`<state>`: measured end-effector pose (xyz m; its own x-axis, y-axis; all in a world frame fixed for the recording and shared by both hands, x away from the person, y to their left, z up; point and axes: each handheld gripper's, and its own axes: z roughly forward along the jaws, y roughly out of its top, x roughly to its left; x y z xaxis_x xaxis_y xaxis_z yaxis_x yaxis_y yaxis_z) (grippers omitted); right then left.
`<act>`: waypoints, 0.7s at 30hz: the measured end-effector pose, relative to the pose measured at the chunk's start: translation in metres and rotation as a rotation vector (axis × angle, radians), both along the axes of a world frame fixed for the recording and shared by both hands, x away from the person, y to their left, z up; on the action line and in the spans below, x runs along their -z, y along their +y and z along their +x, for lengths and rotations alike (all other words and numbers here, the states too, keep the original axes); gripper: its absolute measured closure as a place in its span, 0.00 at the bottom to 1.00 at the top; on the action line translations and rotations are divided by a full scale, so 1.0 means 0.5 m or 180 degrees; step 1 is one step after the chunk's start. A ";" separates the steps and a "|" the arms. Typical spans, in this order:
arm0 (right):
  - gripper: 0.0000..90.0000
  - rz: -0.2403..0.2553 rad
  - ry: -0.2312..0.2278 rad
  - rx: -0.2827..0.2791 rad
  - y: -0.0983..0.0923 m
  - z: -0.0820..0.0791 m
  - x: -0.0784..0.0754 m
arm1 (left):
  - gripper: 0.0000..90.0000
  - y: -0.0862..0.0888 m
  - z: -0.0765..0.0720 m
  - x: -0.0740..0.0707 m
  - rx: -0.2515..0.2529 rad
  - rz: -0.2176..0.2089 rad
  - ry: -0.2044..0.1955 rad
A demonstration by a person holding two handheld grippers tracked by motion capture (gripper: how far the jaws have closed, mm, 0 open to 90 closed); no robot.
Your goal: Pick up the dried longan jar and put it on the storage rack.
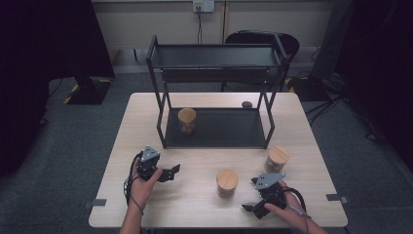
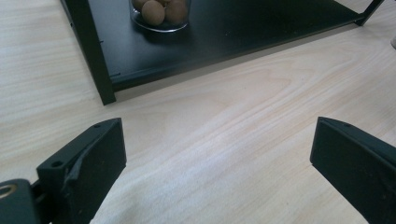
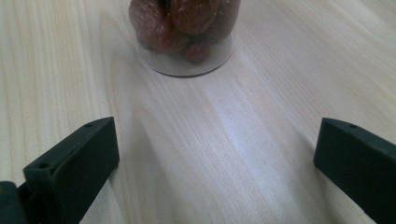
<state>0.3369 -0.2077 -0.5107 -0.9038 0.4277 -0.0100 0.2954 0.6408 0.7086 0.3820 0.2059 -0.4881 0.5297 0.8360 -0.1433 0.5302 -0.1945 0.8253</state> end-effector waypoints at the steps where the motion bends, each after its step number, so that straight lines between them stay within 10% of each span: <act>1: 0.00 0.0000 0.0000 0.0000 0.000 0.000 0.000 | 0.04 0.002 -0.002 0.001 -0.0007 0.0002 0.0003; 21: 0.00 0.0001 -0.0001 0.0001 0.000 0.000 0.000 | 0.04 0.061 -0.042 0.018 -0.0131 0.0050 0.0039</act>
<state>0.3368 -0.2077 -0.5107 -0.9038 0.4279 -0.0102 0.2953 0.6404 0.7090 0.3611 0.2364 -0.4969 0.4932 0.8592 -0.1363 0.5480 -0.1851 0.8157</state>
